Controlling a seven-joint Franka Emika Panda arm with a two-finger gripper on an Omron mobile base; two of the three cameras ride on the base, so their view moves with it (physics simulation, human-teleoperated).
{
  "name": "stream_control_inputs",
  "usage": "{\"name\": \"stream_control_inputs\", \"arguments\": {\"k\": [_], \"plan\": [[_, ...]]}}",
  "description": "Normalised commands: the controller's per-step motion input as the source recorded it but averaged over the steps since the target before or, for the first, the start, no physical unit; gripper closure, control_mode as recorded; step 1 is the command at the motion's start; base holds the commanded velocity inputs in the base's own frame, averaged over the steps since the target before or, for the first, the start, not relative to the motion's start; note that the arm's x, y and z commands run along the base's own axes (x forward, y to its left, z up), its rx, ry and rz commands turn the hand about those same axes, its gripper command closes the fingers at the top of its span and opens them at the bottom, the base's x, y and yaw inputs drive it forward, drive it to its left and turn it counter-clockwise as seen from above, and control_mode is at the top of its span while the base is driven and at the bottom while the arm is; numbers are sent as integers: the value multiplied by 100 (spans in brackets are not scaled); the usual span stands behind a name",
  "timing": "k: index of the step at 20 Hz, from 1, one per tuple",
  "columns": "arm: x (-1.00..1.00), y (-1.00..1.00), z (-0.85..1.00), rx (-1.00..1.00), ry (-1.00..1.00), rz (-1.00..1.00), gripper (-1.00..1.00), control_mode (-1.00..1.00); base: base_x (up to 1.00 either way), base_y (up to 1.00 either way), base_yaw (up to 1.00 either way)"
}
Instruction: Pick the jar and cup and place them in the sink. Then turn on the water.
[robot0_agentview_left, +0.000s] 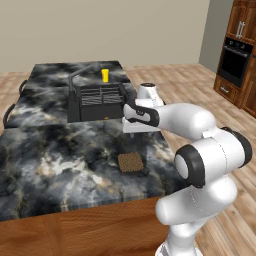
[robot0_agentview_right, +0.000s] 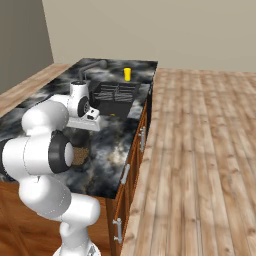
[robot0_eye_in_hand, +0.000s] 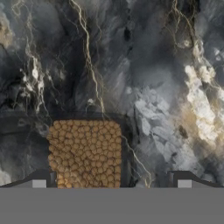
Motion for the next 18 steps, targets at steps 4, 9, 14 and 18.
{"name": "stream_control_inputs", "arguments": {"k": [4,9,14,18], "plan": [[0,0,-13,0,0,0,-100,-100,0,0,0],[0,0,-6,0,0,0,-100,-100,0,0,0],[0,0,0,0,0,0,-100,-100,0,0,0],[0,0,0,0,0,0,-100,-100,0,0,0]]}}
